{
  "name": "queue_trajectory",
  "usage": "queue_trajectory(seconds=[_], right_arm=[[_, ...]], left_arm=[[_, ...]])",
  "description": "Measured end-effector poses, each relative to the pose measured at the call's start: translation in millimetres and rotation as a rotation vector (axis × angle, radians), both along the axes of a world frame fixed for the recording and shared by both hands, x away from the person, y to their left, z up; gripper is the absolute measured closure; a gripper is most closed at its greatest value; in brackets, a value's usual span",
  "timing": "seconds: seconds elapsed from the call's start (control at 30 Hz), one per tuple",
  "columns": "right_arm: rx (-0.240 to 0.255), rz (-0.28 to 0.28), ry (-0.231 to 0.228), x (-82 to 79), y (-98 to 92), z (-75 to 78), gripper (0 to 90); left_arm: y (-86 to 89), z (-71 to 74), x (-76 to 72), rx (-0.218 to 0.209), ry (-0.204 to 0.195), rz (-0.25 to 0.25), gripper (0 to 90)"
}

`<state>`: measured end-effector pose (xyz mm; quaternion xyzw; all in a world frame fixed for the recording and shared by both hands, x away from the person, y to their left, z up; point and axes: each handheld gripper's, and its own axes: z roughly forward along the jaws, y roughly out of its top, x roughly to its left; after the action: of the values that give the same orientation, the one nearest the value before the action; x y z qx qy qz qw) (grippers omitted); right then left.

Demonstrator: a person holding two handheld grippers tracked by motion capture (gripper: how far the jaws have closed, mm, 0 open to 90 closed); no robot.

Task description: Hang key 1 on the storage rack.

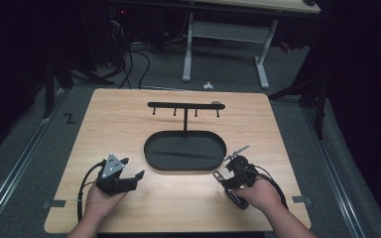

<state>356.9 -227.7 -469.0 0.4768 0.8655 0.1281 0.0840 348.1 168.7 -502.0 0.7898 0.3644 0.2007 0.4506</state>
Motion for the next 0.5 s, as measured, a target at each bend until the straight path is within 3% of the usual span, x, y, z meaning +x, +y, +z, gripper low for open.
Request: queue_trajectory(seconds=[0.2, 0.5], right_arm=[[-0.055, 0.013, 0.127, 12.3, 10.3, -7.1, 45.2], [-0.086, 0.036, 0.211, 27.2, 16.9, -12.6, 56.7]], left_arm=[[-1.8, -1.8, -0.2, 0.019, 0.004, -0.010, 25.9], [-1.6, -2.1, -0.2, 0.019, 0.010, -0.014, 26.2]])
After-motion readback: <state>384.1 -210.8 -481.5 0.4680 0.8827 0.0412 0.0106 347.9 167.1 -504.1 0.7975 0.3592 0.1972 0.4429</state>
